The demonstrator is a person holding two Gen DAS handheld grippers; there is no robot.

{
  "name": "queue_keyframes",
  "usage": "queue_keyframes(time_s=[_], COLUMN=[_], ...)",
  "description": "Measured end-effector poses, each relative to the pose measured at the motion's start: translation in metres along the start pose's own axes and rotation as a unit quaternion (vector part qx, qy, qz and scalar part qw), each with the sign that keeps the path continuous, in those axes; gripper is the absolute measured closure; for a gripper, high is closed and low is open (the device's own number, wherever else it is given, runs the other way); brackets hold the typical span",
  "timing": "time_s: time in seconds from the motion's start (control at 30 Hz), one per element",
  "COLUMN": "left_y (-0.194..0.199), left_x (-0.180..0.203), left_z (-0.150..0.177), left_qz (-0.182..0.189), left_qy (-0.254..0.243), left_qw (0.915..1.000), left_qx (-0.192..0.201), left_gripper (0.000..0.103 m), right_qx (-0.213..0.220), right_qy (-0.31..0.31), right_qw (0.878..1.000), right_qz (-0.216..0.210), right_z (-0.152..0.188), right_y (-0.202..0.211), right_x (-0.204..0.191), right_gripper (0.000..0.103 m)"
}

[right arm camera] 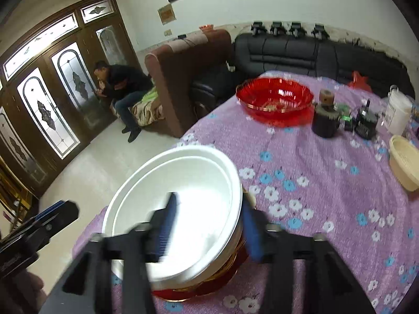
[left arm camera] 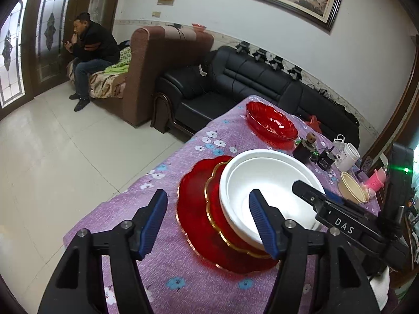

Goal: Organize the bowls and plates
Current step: 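Carry the white bowl with the right tool onto the cream bowl, release, then withdraw the open right tool and swing toward the cream strainer bowl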

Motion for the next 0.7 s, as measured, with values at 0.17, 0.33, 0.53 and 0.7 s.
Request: queue_keyframes(time_s=[0.17,0.33,0.53,0.7], left_y=[0.017,0.028,0.031,0.018], left_x=[0.006,0.021,0.044,0.060], left_z=[0.007,0.011,0.018,0.030], left_qz=[-0.009,-0.042,-0.090,-0.077], left_qy=[-0.011,-0.056,-0.122,-0.129], left_qw=[0.9998,0.9971,0.9877,0.9886], left_qx=[0.015,0.030,0.038,0.011], left_gripper=[0.033,0.027,0.016,0.014], right_qx=[0.023,0.055,0.071,0.054], right_qy=[0.018,-0.018,-0.038,-0.054], right_qw=[0.999,0.998,0.997,0.997], right_qz=[0.026,0.018,0.002,-0.004], right_z=[-0.002,-0.006,0.007,0.029], right_y=[0.004,0.026,0.058,0.065], right_x=[0.001,0.017,0.034,0.053], right_gripper=[0.032,0.032,0.028,0.028])
Point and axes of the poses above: each gripper's, at about its wrist camera, not at the fingertips, and y roughly against the way its jaws point, x to its right, z to its underside, the point moved 9 cm from there along -y, roughly the way its jaws point, and after that the axes turned 15 degrees about z, right-handed, at the moved point
